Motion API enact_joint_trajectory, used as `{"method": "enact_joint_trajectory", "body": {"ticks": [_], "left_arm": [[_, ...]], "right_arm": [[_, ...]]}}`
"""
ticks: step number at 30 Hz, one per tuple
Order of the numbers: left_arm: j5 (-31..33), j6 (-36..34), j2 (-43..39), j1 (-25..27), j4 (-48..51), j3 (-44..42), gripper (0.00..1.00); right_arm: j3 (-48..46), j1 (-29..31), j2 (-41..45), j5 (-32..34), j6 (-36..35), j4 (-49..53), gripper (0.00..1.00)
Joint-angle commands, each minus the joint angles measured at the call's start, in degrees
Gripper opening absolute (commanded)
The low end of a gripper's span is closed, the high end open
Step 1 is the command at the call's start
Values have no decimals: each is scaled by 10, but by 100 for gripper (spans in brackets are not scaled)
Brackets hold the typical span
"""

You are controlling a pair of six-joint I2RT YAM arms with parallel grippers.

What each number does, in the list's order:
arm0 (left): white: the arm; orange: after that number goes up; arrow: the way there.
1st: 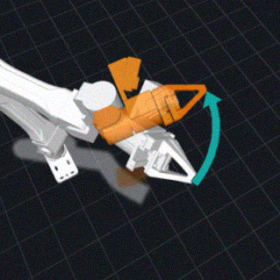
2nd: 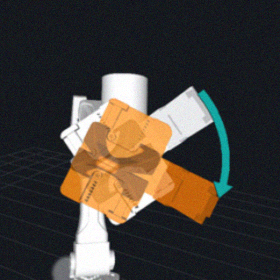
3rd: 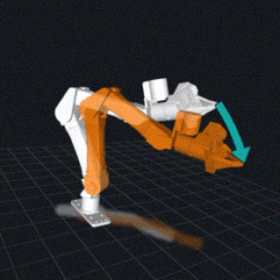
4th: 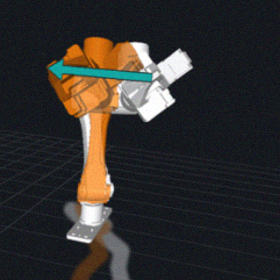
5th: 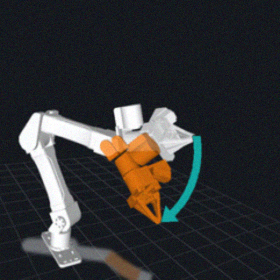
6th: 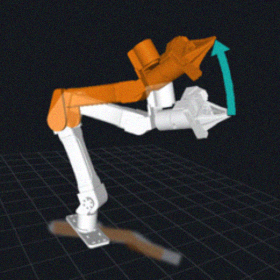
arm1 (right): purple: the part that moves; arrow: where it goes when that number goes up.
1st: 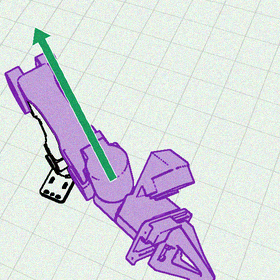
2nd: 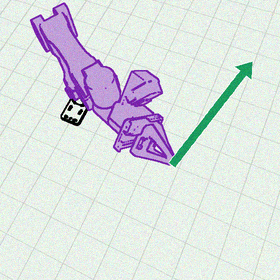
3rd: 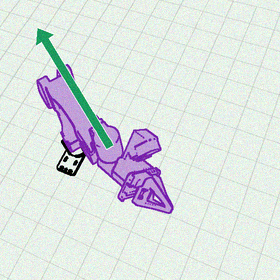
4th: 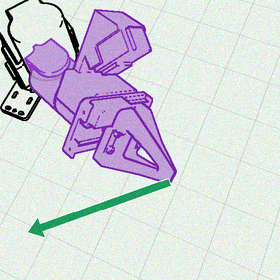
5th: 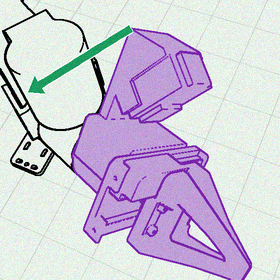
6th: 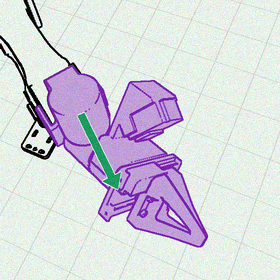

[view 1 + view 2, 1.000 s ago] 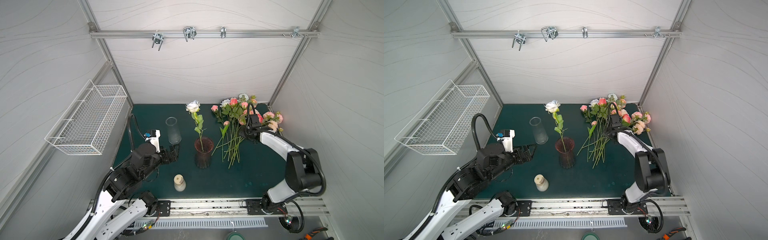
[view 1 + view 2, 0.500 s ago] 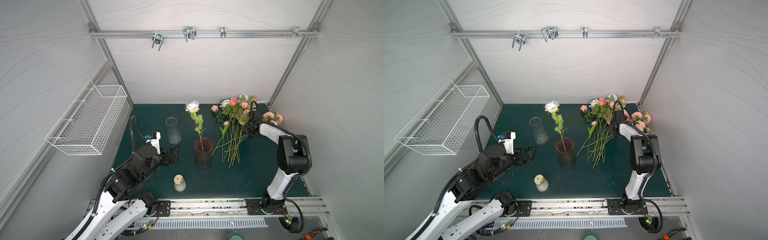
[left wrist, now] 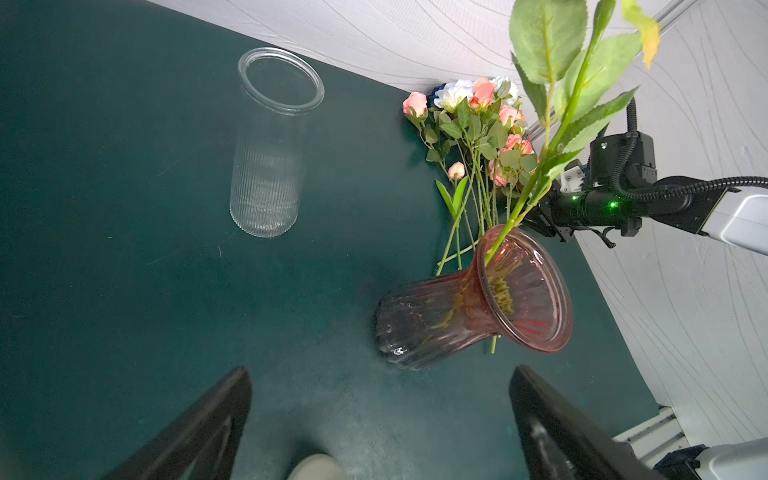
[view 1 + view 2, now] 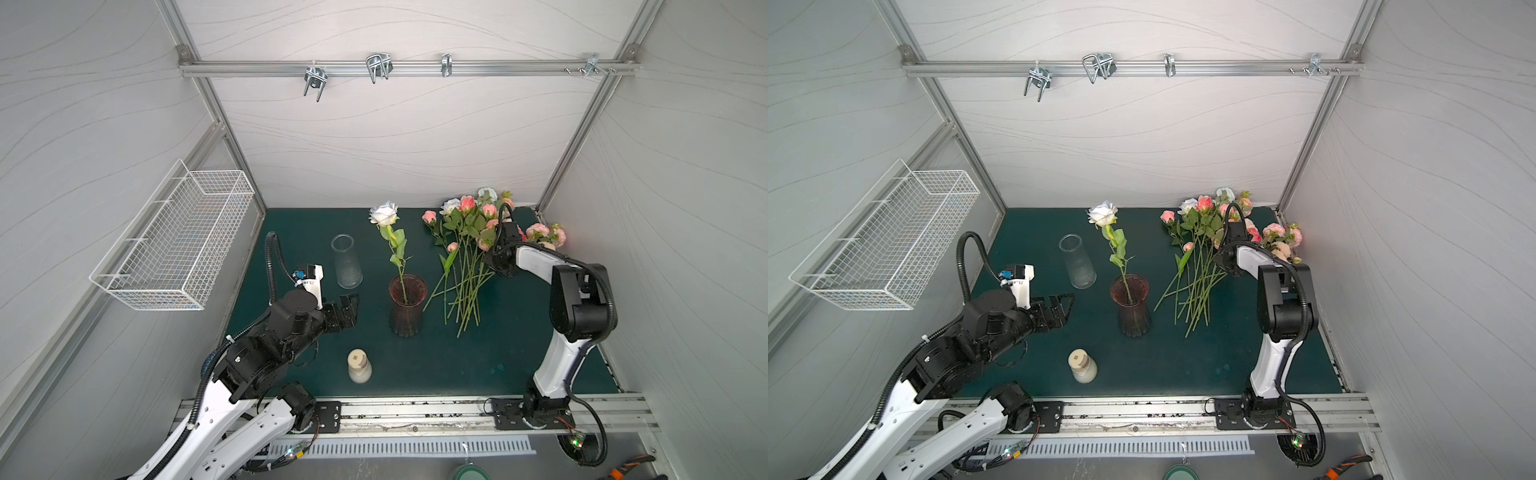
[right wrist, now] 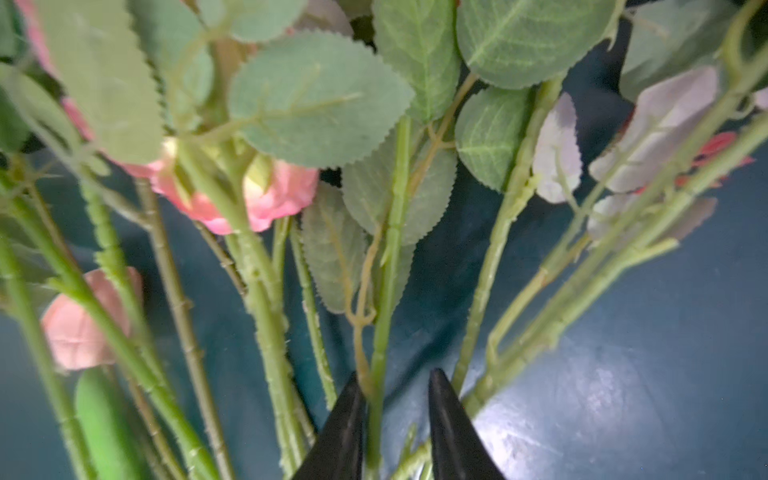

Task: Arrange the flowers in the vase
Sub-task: 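Move the right gripper back to the rose pile and grasp a pink rose stem, then lift the pink rose high with the right gripper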

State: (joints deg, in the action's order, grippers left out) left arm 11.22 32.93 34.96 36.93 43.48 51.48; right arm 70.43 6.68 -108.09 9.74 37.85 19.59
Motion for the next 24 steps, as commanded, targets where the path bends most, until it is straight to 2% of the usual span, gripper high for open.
{"method": "enact_joint_trajectory", "body": {"ticks": [1,8,19,24], "left_arm": [[13,-8,1,2,-20,3,99],[17,-6,1,2,-21,5,99],[16,1,-5,2,-24,14,99],[20,2,-13,2,-16,21,99]], "right_arm": [[7,-4,-5,-3,-4,-3,18],[-19,-4,77,13,-24,-25,0],[-114,58,290,89,-64,-53,0],[-123,89,400,105,-88,-51,0]]}}
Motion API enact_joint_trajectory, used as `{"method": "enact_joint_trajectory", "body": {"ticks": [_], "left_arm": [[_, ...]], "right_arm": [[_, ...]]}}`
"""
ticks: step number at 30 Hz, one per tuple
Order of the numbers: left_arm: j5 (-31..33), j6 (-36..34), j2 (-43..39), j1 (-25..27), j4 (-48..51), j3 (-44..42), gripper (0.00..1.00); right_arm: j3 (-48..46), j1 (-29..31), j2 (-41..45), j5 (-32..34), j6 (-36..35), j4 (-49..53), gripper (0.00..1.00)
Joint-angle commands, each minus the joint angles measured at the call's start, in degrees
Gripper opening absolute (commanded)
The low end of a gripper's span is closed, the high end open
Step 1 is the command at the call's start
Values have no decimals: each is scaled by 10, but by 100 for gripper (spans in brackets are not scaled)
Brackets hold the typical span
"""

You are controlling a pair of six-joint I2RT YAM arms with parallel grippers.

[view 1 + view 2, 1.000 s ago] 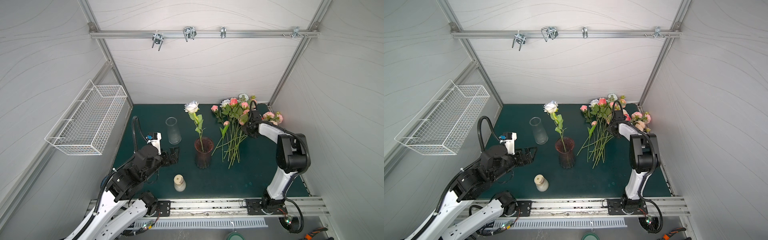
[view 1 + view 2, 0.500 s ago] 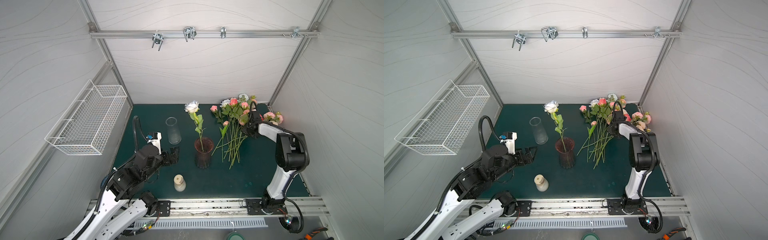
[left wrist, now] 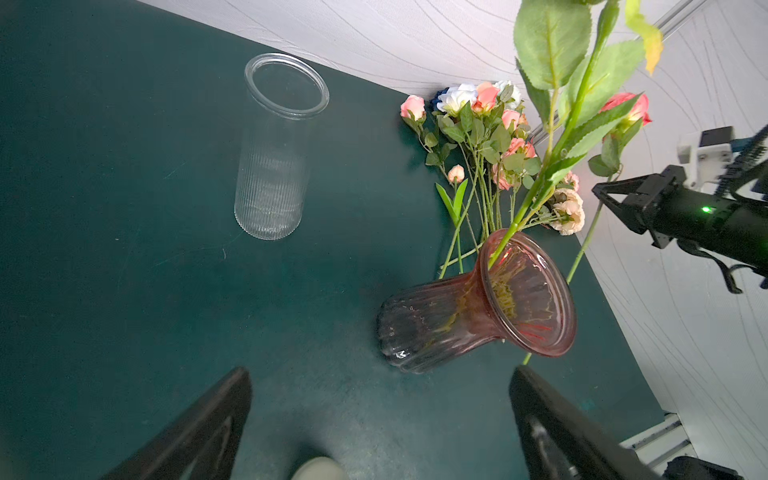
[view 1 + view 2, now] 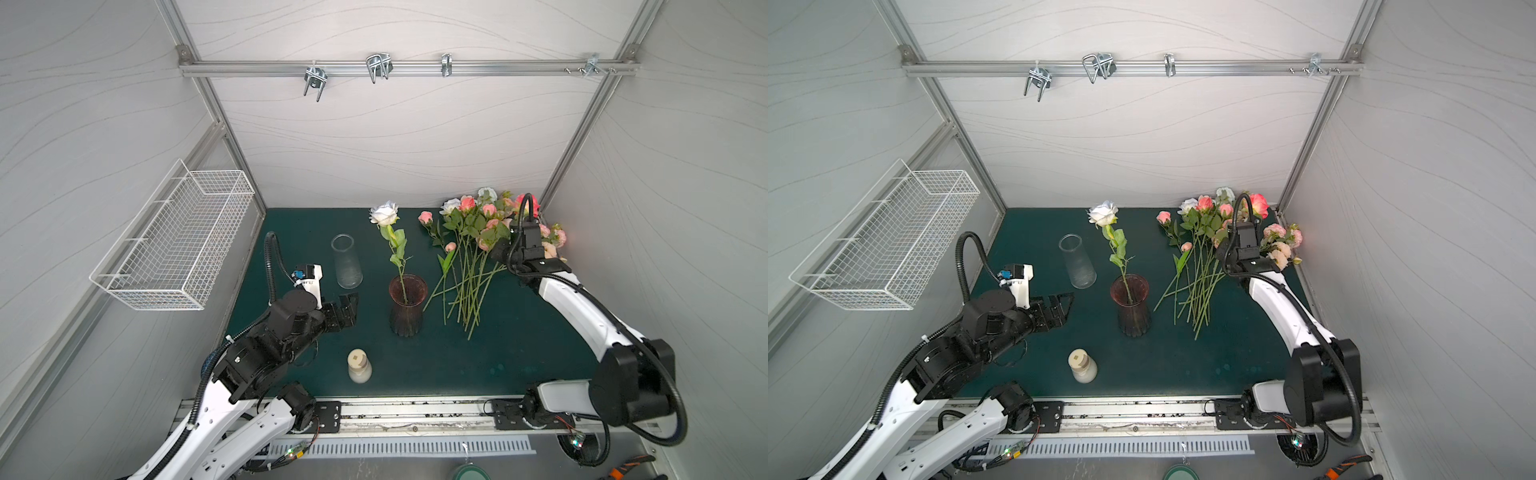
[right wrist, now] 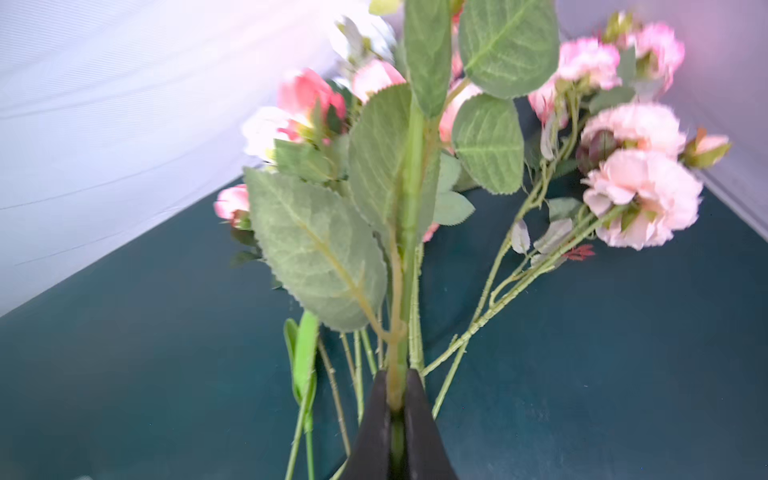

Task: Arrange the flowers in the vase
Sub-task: 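Lift the pink rose high with the right gripper, then lower the pink rose stem into the red vase with the right gripper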

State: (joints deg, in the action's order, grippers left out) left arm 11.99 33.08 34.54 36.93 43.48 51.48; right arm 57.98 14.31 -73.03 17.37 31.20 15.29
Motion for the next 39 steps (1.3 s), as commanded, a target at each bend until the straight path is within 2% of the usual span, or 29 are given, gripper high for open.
{"method": "enact_joint_trajectory", "body": {"ticks": [1,7,12,15,19,21,28,31,39], "left_arm": [[15,1,-11,2,-16,22,99],[23,2,-28,2,-9,29,99],[31,5,-39,2,-5,28,99],[31,7,-40,2,-4,27,99],[31,13,-38,3,-4,28,99],[30,14,-38,2,-1,29,99],[34,17,-41,2,9,34,99],[34,17,-39,2,10,34,99],[34,15,-37,2,7,35,99]], "right_arm": [[5,22,72,33,-29,-6,0],[32,85,190,18,-78,-20,0],[56,133,249,-73,-84,-89,0],[91,194,227,-104,-94,-141,0],[139,294,168,-75,-157,-223,0],[165,325,137,-67,-182,-253,0],[217,353,39,-69,-214,-311,0],[179,363,22,-69,-229,-357,0],[71,396,21,-81,-233,-400,0]]}}
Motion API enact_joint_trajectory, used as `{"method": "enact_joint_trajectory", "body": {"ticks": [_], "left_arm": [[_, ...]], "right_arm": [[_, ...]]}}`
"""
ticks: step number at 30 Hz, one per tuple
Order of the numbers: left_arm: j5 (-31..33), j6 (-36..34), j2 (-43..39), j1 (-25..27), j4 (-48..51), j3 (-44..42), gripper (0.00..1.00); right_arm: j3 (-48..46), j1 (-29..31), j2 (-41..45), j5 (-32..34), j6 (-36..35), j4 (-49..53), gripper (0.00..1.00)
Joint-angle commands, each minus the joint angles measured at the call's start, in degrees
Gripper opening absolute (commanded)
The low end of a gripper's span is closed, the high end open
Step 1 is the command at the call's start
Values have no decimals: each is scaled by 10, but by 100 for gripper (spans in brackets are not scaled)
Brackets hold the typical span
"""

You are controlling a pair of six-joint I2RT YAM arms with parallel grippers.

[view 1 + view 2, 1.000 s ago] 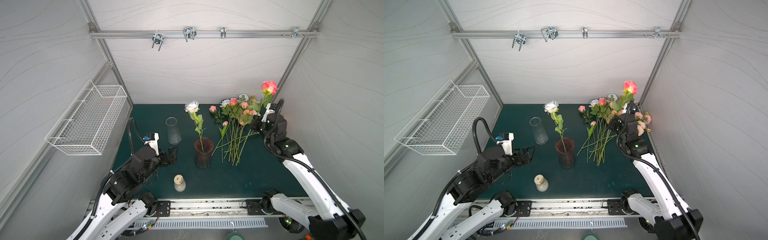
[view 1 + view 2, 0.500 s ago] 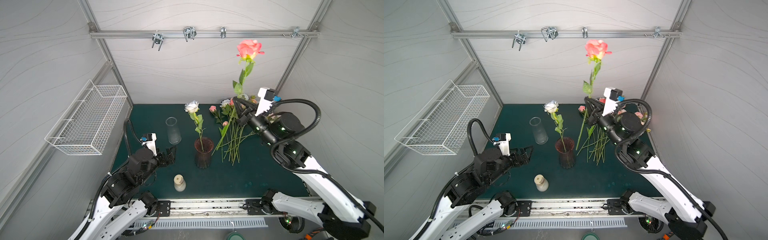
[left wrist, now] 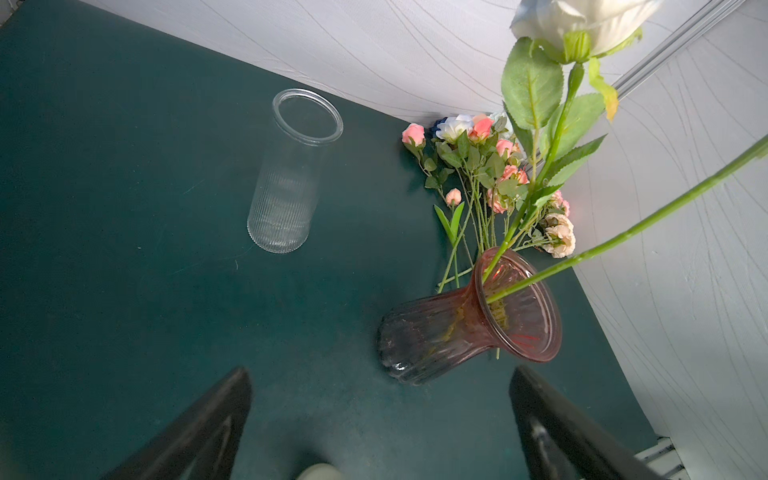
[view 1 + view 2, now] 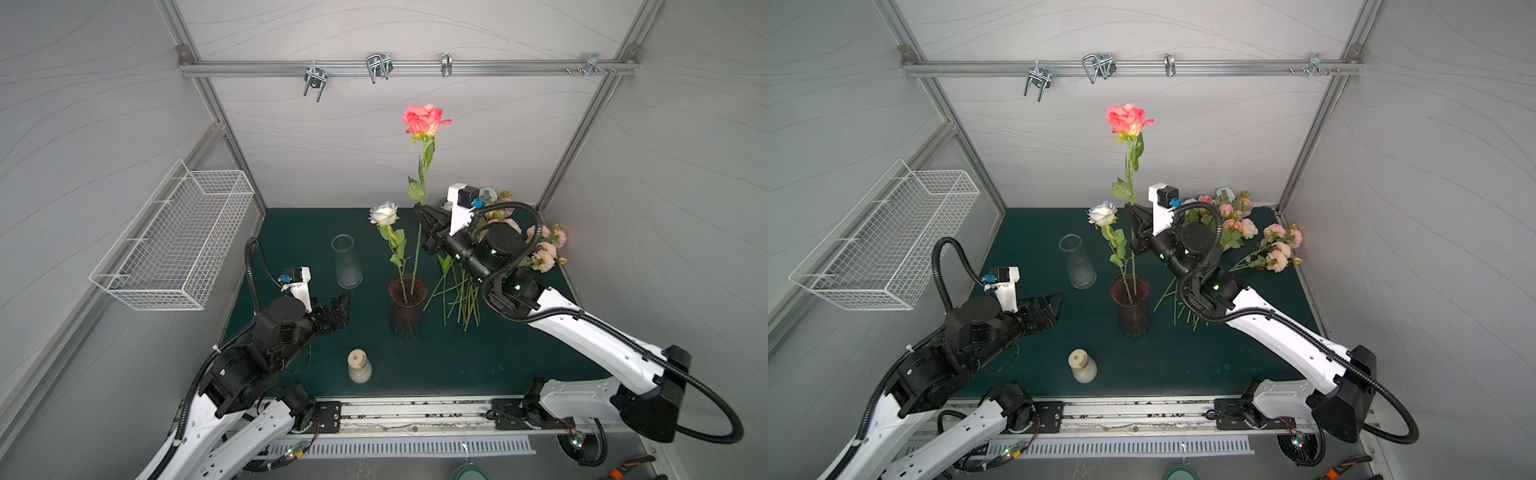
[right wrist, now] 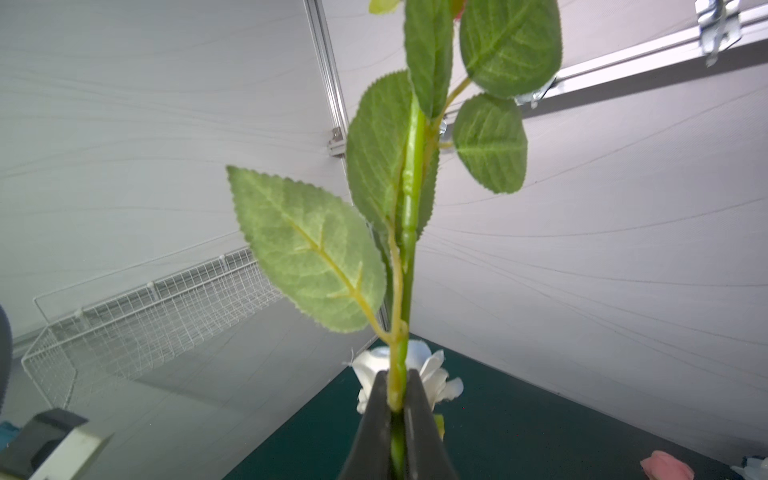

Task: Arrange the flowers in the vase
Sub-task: 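Lower the pink rose stem into the red vase with the right gripper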

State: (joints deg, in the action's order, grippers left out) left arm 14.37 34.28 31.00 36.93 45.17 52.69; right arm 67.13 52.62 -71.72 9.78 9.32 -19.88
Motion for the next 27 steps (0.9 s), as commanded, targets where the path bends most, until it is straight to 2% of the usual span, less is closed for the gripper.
{"method": "enact_joint_trajectory", "body": {"ticks": [1,8,10,20,27], "left_arm": [[10,3,-2,2,-13,21,99],[7,3,0,2,-20,17,99],[7,2,0,2,-20,17,99],[9,2,1,3,-28,13,99],[10,-1,1,2,-29,17,99]], "right_arm": [[-32,18,12,-5,-13,-47,0],[-86,38,38,2,-4,-10,0],[-96,38,47,8,4,12,5],[-113,38,105,-3,38,133,47],[-120,38,150,-14,59,193,63]]}}
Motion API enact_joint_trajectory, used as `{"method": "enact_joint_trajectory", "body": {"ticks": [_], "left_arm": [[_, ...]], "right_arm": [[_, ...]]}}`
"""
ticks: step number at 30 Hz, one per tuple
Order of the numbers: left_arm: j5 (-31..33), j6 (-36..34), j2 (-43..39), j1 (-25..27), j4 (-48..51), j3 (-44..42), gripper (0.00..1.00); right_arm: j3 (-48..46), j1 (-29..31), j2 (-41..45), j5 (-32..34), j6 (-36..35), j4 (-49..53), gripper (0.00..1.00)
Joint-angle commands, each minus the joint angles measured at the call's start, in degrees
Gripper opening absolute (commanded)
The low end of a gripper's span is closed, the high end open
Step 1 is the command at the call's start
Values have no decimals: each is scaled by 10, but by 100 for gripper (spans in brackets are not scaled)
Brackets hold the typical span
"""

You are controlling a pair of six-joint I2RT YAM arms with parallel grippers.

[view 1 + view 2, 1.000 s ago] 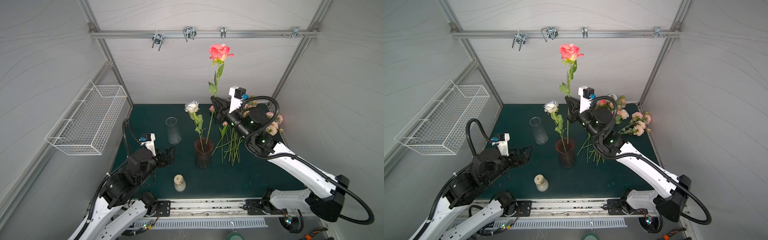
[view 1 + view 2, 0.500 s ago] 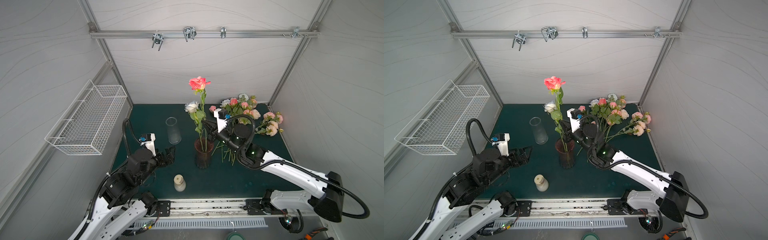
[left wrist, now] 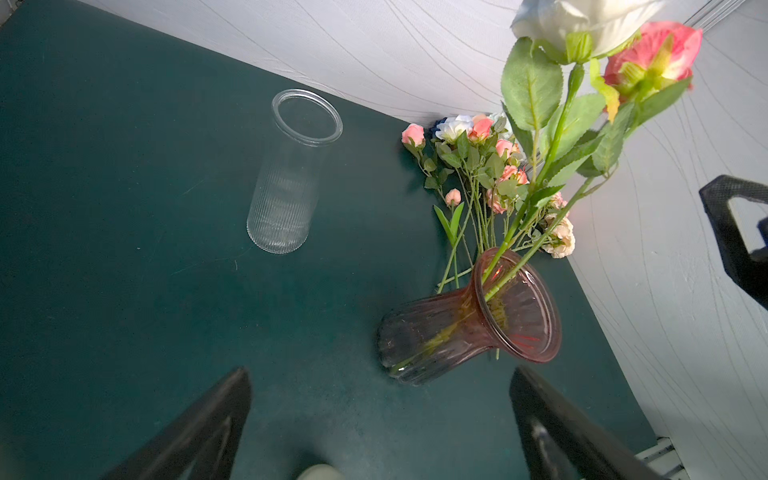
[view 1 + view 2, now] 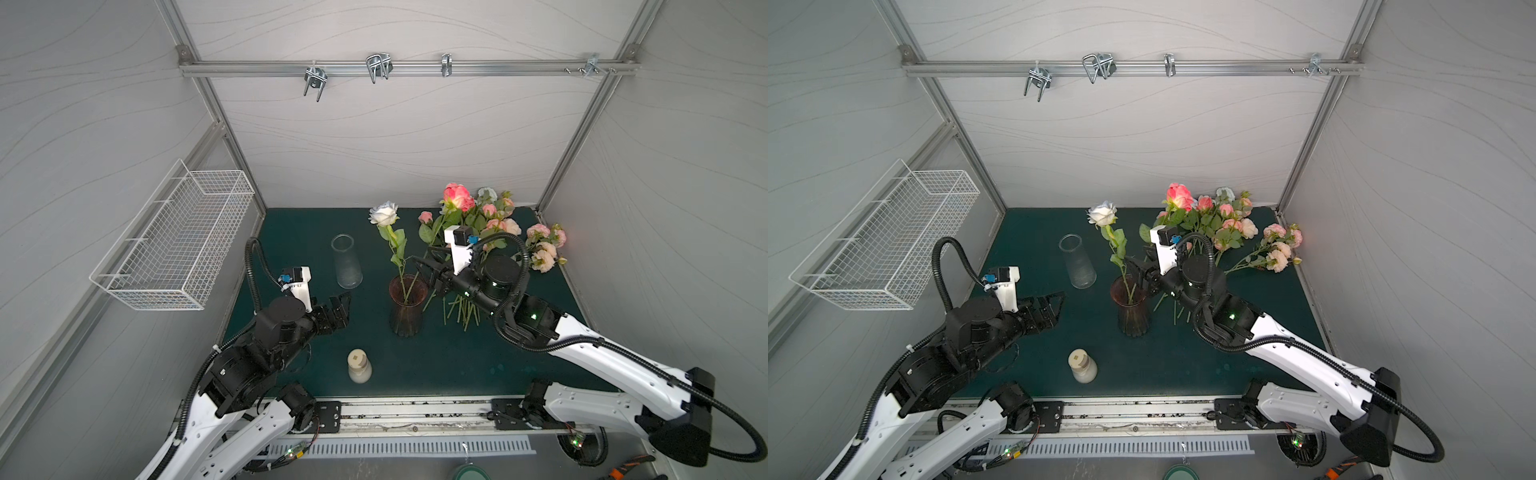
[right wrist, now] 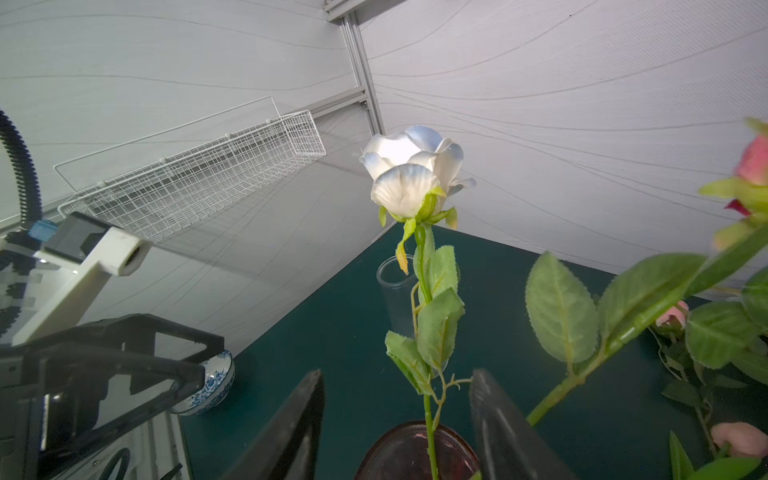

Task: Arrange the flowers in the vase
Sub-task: 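Lower the pink rose stem into the red vase with the right gripper, then open the right gripper and move it back to the flower pile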

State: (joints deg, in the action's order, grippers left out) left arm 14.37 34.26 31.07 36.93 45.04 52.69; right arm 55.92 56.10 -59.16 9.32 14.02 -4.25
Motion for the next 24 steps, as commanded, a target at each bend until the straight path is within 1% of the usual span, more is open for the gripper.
{"method": "enact_joint_trajectory", "body": {"ticks": [1,8,18,24], "left_arm": [[10,-2,-1,2,-27,18,99],[11,-7,-2,2,-27,17,99],[11,-12,0,3,-30,15,99],[8,-15,5,2,-36,7,99]], "right_arm": [[-9,3,32,-10,15,46,64],[-23,3,91,-9,21,99,67],[-76,3,194,37,47,174,67],[-102,3,237,45,67,220,67]]}}
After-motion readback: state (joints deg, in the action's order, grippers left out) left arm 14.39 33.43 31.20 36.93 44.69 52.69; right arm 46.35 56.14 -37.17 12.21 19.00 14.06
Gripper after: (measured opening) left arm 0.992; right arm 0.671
